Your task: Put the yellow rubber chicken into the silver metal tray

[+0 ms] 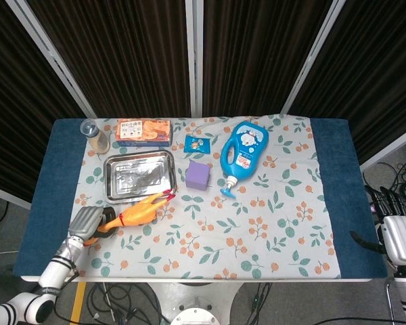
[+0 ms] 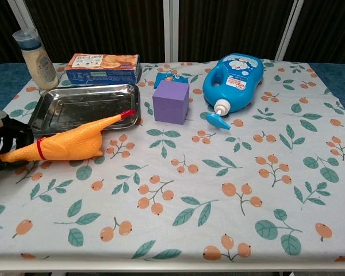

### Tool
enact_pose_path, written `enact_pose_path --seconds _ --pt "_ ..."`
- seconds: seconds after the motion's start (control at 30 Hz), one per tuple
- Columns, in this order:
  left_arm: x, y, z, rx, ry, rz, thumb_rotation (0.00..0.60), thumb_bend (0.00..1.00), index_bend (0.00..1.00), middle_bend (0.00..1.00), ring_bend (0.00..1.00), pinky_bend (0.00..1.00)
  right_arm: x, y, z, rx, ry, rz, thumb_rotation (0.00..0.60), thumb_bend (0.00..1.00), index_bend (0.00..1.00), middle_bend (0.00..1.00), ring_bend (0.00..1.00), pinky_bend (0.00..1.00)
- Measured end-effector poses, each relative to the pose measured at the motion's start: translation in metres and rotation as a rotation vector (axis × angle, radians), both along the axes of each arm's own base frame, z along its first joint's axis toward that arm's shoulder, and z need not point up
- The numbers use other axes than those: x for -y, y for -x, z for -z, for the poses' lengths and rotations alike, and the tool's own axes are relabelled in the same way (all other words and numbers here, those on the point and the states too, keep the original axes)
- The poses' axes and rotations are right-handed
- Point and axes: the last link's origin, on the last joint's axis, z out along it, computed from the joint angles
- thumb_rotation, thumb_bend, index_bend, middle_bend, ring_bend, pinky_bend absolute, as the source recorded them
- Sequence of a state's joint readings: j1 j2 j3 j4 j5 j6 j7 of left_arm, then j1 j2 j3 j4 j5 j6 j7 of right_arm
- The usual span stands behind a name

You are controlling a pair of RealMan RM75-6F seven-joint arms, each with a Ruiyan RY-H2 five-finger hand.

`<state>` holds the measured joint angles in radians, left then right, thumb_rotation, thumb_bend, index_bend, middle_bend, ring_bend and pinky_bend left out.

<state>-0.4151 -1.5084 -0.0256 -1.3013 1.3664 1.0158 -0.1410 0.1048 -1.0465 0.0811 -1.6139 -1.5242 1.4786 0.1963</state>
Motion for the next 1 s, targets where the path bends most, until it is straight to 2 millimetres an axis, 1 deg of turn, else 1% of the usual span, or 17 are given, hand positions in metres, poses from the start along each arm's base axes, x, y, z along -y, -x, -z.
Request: enact_pose_path --seconds 0.1,0.2,0.3,0.4,0.5,0.53,0.63,0.7,0.8,1.0 --pt "0.005 -0.002 -0.011 0.045 0.005 0.046 0.6 0.66 0.74 0.8 0.71 0.82 0.0 -0.005 0.0 -0.001 -0.01 -0.018 0.6 0.1 0.0 0.13 0.01 0.0" --pt "0.011 -0.006 -0.026 0.088 0.006 0.106 0.6 0.67 0.74 0.8 0.71 0.82 0.0 -0.012 0.001 0.001 -0.026 -0.047 0.6 0.1 0.0 0.14 0.01 0.0" --pt "0.014 -0.014 -0.039 0.147 0.01 0.152 0.6 0.67 0.74 0.81 0.72 0.82 0.002 -0.023 0.002 0.006 -0.052 -0.094 0.6 0.1 0.0 0.14 0.01 0.0" --pt "0.012 -0.026 -0.044 0.221 0.037 0.163 0.6 0.68 0.75 0.82 0.73 0.82 0.006 -0.04 0.006 0.013 -0.085 -0.161 0.6 0.1 0.0 0.16 0.01 0.0" --pt "0.006 -0.042 -0.046 0.313 0.077 0.164 0.6 0.7 0.77 0.83 0.75 0.82 0.011 -0.062 0.01 0.023 -0.121 -0.254 0.6 0.09 0.0 0.18 0.02 0.0" --pt "0.002 -0.049 -0.046 0.353 0.098 0.159 0.6 0.7 0.77 0.83 0.75 0.82 0.014 -0.073 0.013 0.024 -0.134 -0.297 0.6 0.08 0.0 0.18 0.03 0.01" --pt "-0.01 -0.07 -0.045 0.446 0.163 0.142 0.6 0.7 0.77 0.83 0.76 0.83 0.02 -0.097 0.018 0.007 -0.15 -0.389 0.6 0.04 0.02 0.21 0.05 0.03" --pt "-0.019 -0.082 -0.045 0.481 0.202 0.128 0.6 0.7 0.77 0.83 0.76 0.83 0.023 -0.108 0.022 -0.007 -0.151 -0.426 0.6 0.01 0.04 0.22 0.06 0.05" --pt "-0.031 -0.101 -0.045 0.531 0.254 0.092 0.6 0.7 0.77 0.83 0.76 0.83 0.03 -0.125 0.031 -0.034 -0.155 -0.477 0.6 0.0 0.07 0.23 0.07 0.05" --pt "-0.052 -0.132 -0.046 0.611 0.31 0.011 0.6 0.71 0.77 0.83 0.76 0.84 0.048 -0.156 0.057 -0.094 -0.2 -0.537 0.6 0.0 0.09 0.24 0.07 0.06"
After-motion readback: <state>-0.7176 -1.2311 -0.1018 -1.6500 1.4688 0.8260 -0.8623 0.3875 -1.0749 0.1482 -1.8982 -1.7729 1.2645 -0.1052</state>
